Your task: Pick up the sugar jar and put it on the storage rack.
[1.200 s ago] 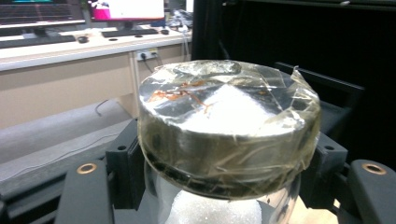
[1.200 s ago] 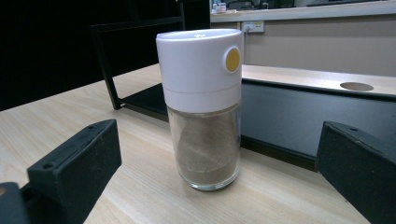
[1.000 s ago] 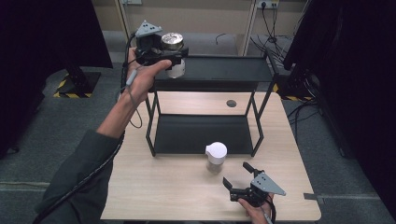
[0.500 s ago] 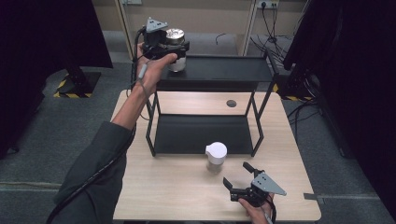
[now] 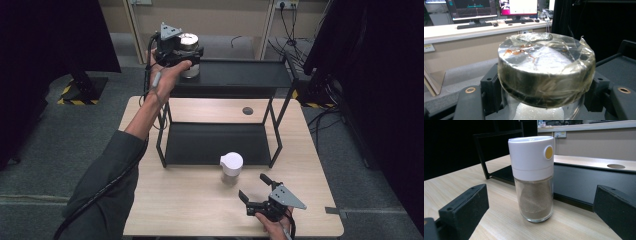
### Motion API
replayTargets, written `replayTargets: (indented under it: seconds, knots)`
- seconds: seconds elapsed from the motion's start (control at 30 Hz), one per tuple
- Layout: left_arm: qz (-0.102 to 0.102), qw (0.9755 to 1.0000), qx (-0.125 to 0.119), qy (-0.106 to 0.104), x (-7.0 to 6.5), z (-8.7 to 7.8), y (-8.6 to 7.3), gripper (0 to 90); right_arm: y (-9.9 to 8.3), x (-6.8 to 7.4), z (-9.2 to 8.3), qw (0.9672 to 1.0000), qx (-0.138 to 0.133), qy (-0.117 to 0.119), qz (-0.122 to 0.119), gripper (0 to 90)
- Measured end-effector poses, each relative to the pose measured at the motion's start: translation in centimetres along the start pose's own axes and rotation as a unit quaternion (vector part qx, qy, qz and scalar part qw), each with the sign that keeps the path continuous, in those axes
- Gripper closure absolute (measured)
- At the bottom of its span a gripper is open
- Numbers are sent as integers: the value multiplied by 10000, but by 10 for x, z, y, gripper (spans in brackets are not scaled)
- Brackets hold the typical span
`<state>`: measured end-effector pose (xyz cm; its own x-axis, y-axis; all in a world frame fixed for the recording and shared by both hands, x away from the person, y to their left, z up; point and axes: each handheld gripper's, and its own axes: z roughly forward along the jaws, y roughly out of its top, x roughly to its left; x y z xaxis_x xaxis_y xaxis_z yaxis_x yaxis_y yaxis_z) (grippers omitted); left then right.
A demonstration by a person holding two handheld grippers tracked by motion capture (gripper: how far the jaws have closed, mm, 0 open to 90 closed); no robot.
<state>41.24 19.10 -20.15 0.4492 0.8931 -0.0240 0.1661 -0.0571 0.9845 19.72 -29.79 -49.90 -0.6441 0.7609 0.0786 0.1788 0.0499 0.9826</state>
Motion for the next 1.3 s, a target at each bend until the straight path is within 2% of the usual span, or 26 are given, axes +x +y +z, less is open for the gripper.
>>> replayTargets:
  seconds: [0.1, 0.13, 0.2, 0.4, 0.5, 0.53, 0.6, 0.63, 0.7, 0.9, 1.3]
  knots:
    - [-19, 10000, -53, 23, -1, 0, -3, 307, 0, 0, 0, 10000, 3, 2, 4, 7]
    - [-114, 9999, -78, -12, 0, 0, -4, 274, 0, 0, 0, 10000, 1, 4, -8, 7]
    - [-292, 9995, -64, 42, -2, -1, -4, 152, 0, 0, 0, 10000, 5, 6, -10, 7]
    - [-350, 9992, -36, 208, -8, -4, -7, 0, 0, 0, 0, 10000, 3, 9, -8, 6]
    - [-425, 9989, 3, 201, -11, -7, -7, 0, 0, 0, 1, 10000, 5, 11, -10, 7]
    - [-380, 9992, -21, 151, -11, -7, -7, 0, 0, 0, 1, 10000, 7, 13, -10, 7]
    - [-289, 9994, 6, 208, -14, -10, -7, 0, 0, 0, 1, 10000, 5, 13, -7, 7]
    - [-380, 9989, 59, 255, -17, -12, -6, 0, 0, 0, 1, 10000, 4, 12, -5, 7]
    - [-424, 9986, 80, 293, -19, -16, -6, 0, 0, 0, 0, 10000, 5, 13, -8, 7]
    - [-426, 9985, 64, 325, -22, -26, -8, 1, 0, 1, 0, 10000, 3, 7, -8, 7]
    - [-269, 9994, 33, 229, -36, -49, -23, 3, 0, 1, 0, 10000, -1, 17, -14, 7]
